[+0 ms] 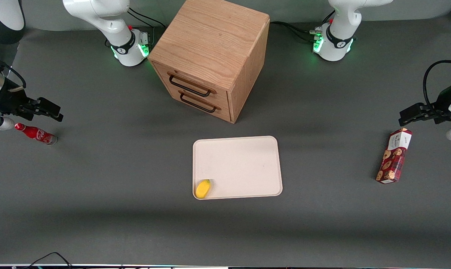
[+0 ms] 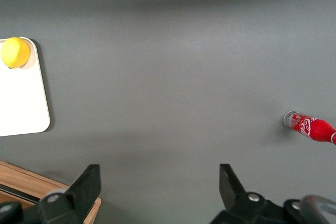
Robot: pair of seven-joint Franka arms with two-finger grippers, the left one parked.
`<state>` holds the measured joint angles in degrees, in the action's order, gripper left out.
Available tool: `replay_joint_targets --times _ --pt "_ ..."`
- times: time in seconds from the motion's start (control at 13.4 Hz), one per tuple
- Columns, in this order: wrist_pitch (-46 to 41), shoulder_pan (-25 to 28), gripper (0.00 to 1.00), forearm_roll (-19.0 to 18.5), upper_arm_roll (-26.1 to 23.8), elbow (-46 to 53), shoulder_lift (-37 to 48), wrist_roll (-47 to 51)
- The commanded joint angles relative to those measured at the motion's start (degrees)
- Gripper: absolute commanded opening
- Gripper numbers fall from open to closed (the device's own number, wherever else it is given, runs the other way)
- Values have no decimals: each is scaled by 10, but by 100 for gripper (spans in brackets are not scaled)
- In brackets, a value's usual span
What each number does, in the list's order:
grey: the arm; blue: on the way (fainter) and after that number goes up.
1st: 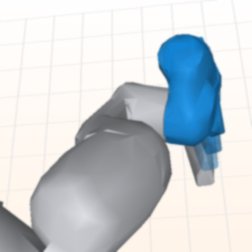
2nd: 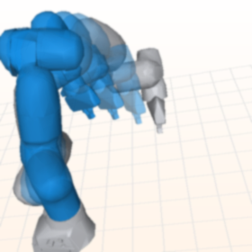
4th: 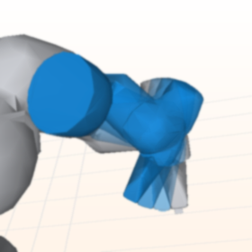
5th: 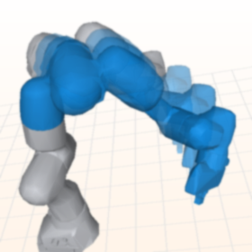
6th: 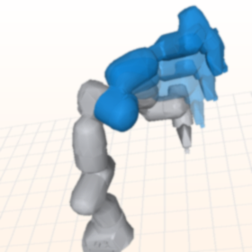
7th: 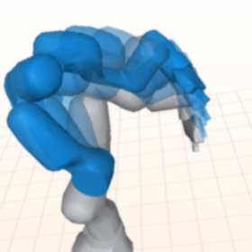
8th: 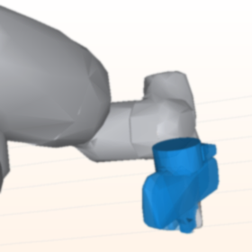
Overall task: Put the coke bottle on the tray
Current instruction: 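Lower the open right gripper over the red Coca-Cola bottle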
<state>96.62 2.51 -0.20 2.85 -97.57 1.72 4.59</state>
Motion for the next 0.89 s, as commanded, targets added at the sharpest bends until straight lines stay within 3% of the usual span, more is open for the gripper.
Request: replay_joint_targets --times 0.0,0.37,0.52,0.82 --pt "-6 -1 100 -12 -5 -1 7 16" --pt "-5 -32 100 -17 20 -6 -22 6" --pt "8 -52 100 -60 42 -11 -43 -51" --pt "170 -66 100 -64 164 -105 -55 -238"
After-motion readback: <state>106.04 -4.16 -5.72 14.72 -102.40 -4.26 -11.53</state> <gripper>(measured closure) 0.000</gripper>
